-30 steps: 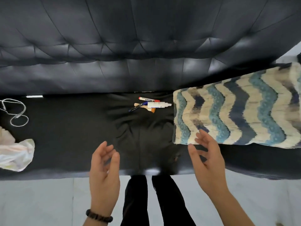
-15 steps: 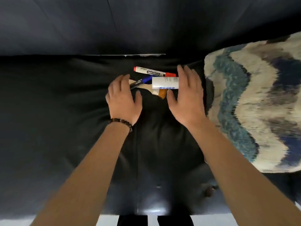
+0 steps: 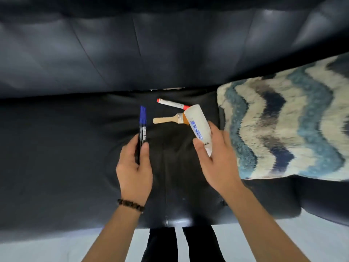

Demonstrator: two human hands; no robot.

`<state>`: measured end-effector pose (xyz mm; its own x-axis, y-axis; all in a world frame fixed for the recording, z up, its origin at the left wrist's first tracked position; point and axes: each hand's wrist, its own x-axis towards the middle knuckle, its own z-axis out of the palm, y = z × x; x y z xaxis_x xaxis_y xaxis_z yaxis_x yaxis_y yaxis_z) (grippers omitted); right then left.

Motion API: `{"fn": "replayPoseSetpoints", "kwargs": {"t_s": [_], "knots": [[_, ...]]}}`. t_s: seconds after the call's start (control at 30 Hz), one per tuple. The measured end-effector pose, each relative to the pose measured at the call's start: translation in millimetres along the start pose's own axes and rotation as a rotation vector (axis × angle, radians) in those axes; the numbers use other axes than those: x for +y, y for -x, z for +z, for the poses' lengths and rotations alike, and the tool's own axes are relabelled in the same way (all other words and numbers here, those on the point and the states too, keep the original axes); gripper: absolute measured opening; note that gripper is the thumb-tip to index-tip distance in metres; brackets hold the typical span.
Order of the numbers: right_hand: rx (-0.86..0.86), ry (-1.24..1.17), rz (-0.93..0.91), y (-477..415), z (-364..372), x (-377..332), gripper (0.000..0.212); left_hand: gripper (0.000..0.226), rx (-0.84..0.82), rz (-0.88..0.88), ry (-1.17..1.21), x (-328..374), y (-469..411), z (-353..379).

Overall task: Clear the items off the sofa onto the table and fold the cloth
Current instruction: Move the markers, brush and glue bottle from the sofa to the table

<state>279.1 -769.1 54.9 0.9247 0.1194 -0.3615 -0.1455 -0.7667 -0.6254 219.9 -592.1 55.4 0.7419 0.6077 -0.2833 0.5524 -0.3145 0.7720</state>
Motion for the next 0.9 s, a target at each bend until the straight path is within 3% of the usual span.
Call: {"fn": "replayPoseSetpoints", "kwargs": {"t_s": [0.2, 0.47, 0.6, 0.7, 0.9], "knots": [[0.045, -0.113, 0.061, 127, -127, -89, 0.054, 0.032, -0.116, 0.055, 0.109, 132, 91, -125], [0.404, -0.168, 0.047, 291, -259, -166, 0.050, 0.024, -0.225, 0.284, 0.319, 267, 201, -251], [0.625, -0.270, 0.158, 377, -276, -177, 0.053, 0.026, -0.272, 0.409, 0.365, 278, 236, -298], [0.795, -0.369, 0.313, 445, -266, -169, 0.053, 0.026, -0.342, 0.399, 0.392, 260, 251, -316], [1.057, -0.544, 0.628, 563, -232, -139, 0.054, 0.025, -0.579, 0.393, 0.284, 238, 281, -298]]}}
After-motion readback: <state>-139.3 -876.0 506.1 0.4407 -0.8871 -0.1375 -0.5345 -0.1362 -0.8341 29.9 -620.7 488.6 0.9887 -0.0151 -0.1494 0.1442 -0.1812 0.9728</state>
